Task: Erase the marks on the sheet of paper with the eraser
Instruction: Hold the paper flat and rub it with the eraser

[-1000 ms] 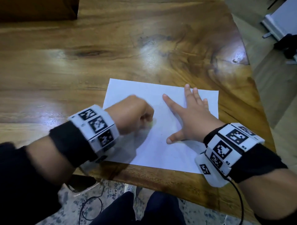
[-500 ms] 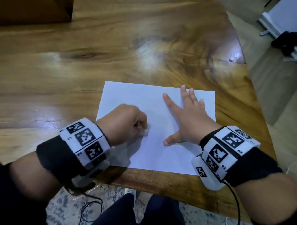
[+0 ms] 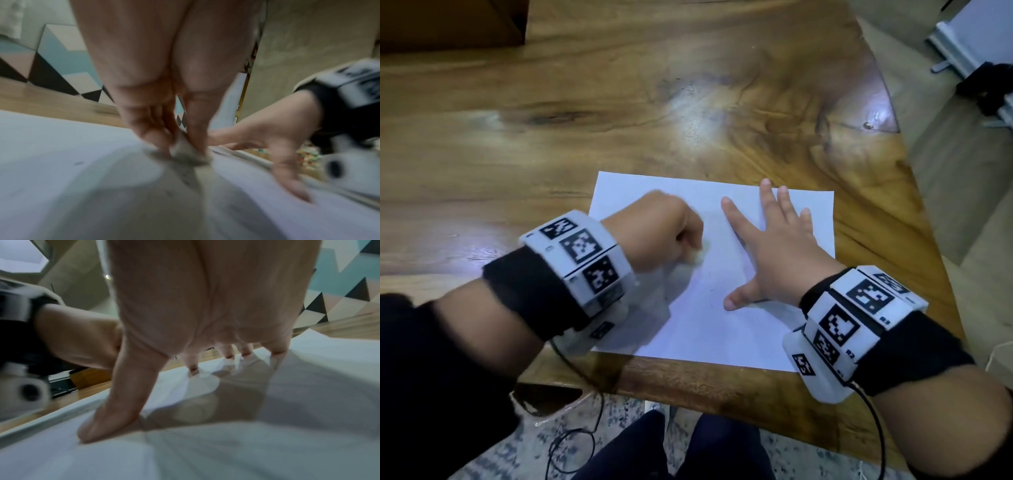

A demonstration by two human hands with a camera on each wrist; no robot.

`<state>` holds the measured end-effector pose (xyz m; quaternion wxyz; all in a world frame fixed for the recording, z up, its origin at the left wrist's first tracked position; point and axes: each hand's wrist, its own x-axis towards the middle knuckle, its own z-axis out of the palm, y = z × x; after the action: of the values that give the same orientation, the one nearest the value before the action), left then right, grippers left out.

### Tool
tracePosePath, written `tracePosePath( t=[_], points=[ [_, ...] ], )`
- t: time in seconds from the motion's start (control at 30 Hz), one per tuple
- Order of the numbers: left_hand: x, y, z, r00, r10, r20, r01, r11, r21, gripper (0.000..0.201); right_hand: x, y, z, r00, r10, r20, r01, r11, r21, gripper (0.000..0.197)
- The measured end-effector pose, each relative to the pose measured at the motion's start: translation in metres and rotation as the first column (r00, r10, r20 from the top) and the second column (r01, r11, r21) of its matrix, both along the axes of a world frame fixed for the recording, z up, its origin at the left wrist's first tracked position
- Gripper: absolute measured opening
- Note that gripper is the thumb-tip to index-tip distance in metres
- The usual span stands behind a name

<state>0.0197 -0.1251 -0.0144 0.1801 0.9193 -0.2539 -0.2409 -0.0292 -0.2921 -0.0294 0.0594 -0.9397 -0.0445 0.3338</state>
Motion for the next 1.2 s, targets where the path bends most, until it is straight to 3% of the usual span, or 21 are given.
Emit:
tracePosePath(
  t=[0.1,0.13,0.27,0.43,0.53,0.63,0.73,0.87,0.93,1.03,1.2],
  points=[
    [0.016,-0.017,0.002,0.974,0.194,0.121,-0.184,0.979,-0.085,0.01,-0.001,0.0,0.001,1.0,0.001,0.004,-0.001,1.0,0.004,0.136],
    [0.015,-0.019,0.002,0.975,0.186,0.118,-0.177,0.981,-0.077,0.009,-0.001,0.0,0.001,1.0,0.002,0.004,-0.002,1.0,0.005,0.136],
    [0.003,-0.016,0.005,0.996,-0.077,-0.042,0.079,0.996,0.039,0.008,-0.001,0.0,0.0,1.0,0.0,0.006,0.0,1.0,0.001,0.137],
    [0.012,-0.026,0.001,0.986,0.124,0.108,-0.116,0.991,-0.071,0.012,-0.001,0.0,0.001,1.0,-0.007,0.005,0.007,1.0,0.008,0.136],
    [-0.017,-0.005,-0.006,0.997,-0.062,0.04,0.065,0.995,-0.069,0.005,-0.001,0.0,0.001,1.0,-0.01,0.001,0.01,1.0,0.011,0.136],
    [-0.048,0.018,-0.005,0.964,-0.227,-0.14,0.227,0.974,-0.018,0.005,-0.001,0.0,0.002,1.0,-0.012,-0.006,0.012,1.0,0.006,0.136],
    [-0.035,0.014,-0.006,0.982,-0.182,-0.045,0.18,0.983,-0.044,0.001,-0.001,0.001,0.002,1.0,-0.006,-0.003,0.006,1.0,-0.005,0.136],
    [-0.035,0.015,-0.011,0.983,-0.169,0.075,0.178,0.974,-0.141,0.021,-0.001,0.001,0.003,1.0,-0.012,-0.009,0.012,1.0,0.004,0.136],
    [-0.055,0.031,-0.008,0.977,-0.212,-0.011,0.206,0.963,-0.175,0.028,-0.001,0.001,0.003,1.0,-0.011,-0.01,0.011,1.0,0.005,0.136],
    [-0.064,0.047,-0.007,0.964,-0.21,-0.163,0.188,0.972,-0.14,0.01,-0.001,0.001,0.003,1.0,-0.011,-0.011,0.011,1.0,0.001,0.136],
    [-0.032,0.026,-0.012,0.993,-0.099,0.058,0.107,0.983,-0.151,0.015,-0.002,0.001,0.003,1.0,-0.006,-0.002,0.006,1.0,-0.005,0.135]
  ],
)
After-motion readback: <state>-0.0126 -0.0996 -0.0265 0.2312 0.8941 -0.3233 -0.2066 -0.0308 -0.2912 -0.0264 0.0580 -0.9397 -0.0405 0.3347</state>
